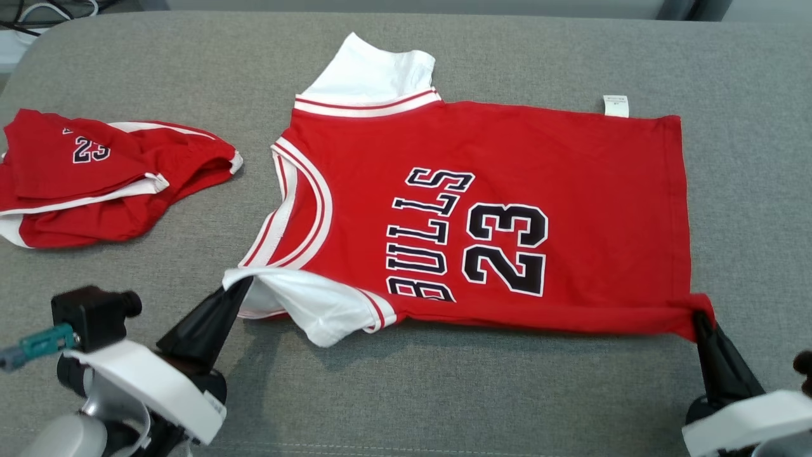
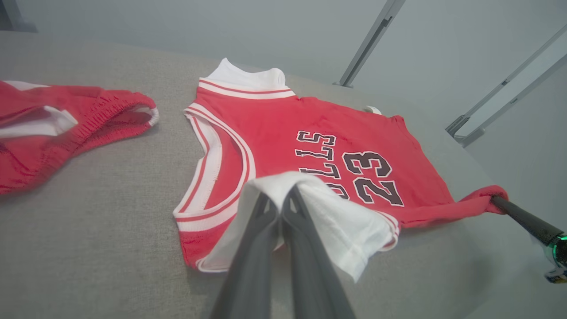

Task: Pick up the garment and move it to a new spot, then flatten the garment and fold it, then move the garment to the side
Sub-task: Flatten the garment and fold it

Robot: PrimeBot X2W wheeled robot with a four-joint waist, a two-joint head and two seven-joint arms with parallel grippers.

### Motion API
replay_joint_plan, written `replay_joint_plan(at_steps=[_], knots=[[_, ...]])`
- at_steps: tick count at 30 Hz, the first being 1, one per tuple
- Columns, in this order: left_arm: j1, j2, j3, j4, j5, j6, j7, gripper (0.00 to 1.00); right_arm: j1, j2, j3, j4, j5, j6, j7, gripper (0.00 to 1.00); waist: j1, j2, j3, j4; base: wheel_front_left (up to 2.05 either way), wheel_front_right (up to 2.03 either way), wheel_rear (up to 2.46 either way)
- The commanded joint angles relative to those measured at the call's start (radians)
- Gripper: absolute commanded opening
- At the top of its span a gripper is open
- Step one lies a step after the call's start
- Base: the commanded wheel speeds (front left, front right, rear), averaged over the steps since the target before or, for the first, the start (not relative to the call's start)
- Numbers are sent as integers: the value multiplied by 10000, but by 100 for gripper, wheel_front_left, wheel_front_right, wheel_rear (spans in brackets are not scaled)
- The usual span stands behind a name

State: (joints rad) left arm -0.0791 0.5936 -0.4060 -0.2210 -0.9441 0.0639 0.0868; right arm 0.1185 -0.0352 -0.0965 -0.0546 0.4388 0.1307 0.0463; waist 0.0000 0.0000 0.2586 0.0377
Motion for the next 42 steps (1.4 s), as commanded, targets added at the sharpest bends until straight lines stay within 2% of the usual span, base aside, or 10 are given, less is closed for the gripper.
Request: replay_joint_plan(at_steps=[1,7,16,17,18,19,24,30,38,42], knots=[[-841,288,458,-91,-90,-165,61,0,-560,-150,156,-266,7,0,234,0,0,0,165,-103,0,0,0],[-2586,-167,331,1401,-376,-728,400,0,-2498,-239,325,749,-300,0,915,0,0,0,613,-364,0,0,0],[-4733,-1189,-212,4198,-141,-1592,-49,0,-4274,-306,427,2896,-624,0,550,0,0,0,1049,-412,0,0,0],[-4875,-1302,-215,4464,-140,-1647,-220,0,-4367,-301,465,3065,-645,0,476,20,0,0,1059,-431,0,0,0],[-4980,-1400,-244,4729,-151,-1692,-329,81,-4440,-291,494,3221,-611,0,400,87,0,0,1057,-446,0,0,0],[-5070,-1443,-312,4965,-89,-1728,-415,100,-4492,-280,529,3354,-562,0,327,100,0,0,1052,-458,0,0,0],[-5142,-1482,-369,5524,346,-1758,-1308,100,-4470,-237,586,3551,-417,0,-428,100,0,0,972,-497,0,0,0],[-4285,-1275,-56,5077,1137,-690,-2652,100,-3876,-201,751,3087,-684,0,-1618,100,0,0,617,-477,0,0,0],[-1730,-870,622,2963,1920,1514,-3285,100,-2751,-190,786,2089,-2422,0,-2695,100,0,0,-70,-261,0,0,0],[-894,-776,628,2281,2114,2001,-3314,100,-2246,-172,568,1890,-3014,0,-2789,100,0,0,-321,-162,0,0,0]])
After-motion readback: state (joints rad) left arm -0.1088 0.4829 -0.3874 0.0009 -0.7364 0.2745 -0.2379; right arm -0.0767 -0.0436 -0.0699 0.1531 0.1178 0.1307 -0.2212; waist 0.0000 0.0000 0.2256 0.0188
